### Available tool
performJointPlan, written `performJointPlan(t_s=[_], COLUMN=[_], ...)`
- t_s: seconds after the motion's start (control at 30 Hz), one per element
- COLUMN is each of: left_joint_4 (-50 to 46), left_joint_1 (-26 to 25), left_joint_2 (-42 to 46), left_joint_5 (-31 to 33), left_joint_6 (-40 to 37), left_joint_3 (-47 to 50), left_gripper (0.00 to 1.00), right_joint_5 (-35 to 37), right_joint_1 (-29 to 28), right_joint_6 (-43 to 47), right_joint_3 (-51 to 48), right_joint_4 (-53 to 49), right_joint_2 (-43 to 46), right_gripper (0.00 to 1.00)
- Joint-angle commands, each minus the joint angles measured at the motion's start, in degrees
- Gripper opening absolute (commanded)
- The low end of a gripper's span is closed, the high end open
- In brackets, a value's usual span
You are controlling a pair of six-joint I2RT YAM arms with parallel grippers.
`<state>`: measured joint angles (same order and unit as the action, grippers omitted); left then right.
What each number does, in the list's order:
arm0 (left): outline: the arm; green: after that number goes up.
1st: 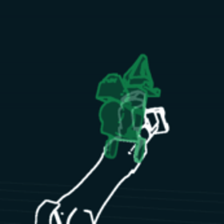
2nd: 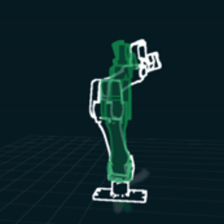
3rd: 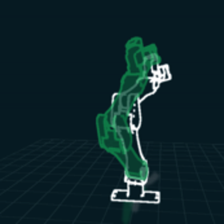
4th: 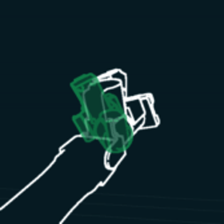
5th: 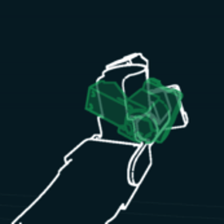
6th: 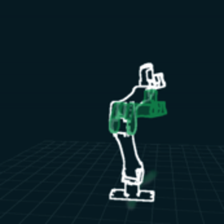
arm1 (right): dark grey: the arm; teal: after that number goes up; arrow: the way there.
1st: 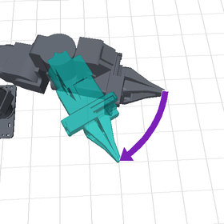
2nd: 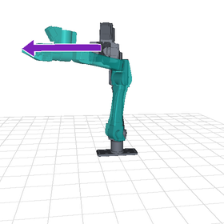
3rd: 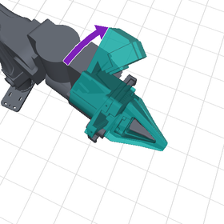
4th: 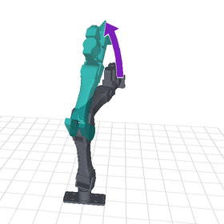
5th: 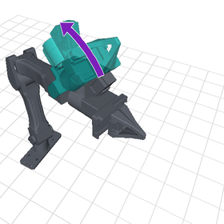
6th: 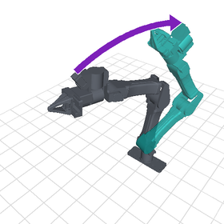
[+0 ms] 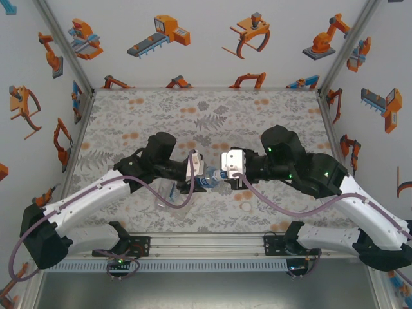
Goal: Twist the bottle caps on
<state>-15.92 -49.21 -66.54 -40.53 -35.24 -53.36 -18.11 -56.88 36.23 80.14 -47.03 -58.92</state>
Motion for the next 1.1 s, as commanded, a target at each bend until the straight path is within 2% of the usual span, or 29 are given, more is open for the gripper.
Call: performJointPlan(t_s=[0.0, 0.37, 0.63, 0.8, 0.9, 1.07], left_joint_4=[-1.13, -1.45, -1.56, -1.50, -0.48, 4.35], left_joint_1=[-0.28, -0.27, -0.27, -0.27, -0.29, -0.28], left_joint_2=[1.16, 2.07, 2.36, 2.20, 2.12, 1.26], left_joint_5=[-1.96, -2.73, -3.01, -2.84, -2.33, 1.73], left_joint_6=[-1.44, -2.02, -2.22, -2.37, -1.91, -0.19], left_joint_3=[-1.72, -1.17, -1.09, -1.22, -0.97, 0.06], left_gripper=[0.00, 0.00, 0.00, 0.00, 0.00, 0.00], right_joint_5=[-3.35, -7.12, -6.27, -5.06, -3.34, 4.96], right_joint_1=[-0.40, -0.42, -0.49, -0.48, -0.51, -0.51], right_joint_6=[1.40, 1.30, 0.47, -1.14, -6.11, -27.04], right_joint_3=[1.26, -0.22, -2.04, -2.84, -3.99, -9.49], right_joint_4=[0.59, 1.20, 4.45, 5.24, 7.05, 15.48], right_joint_2=[0.34, -1.52, -1.64, -1.44, -1.01, 0.68], right_gripper=[0.52, 0.49, 0.39, 0.25, 0.16, 0.03])
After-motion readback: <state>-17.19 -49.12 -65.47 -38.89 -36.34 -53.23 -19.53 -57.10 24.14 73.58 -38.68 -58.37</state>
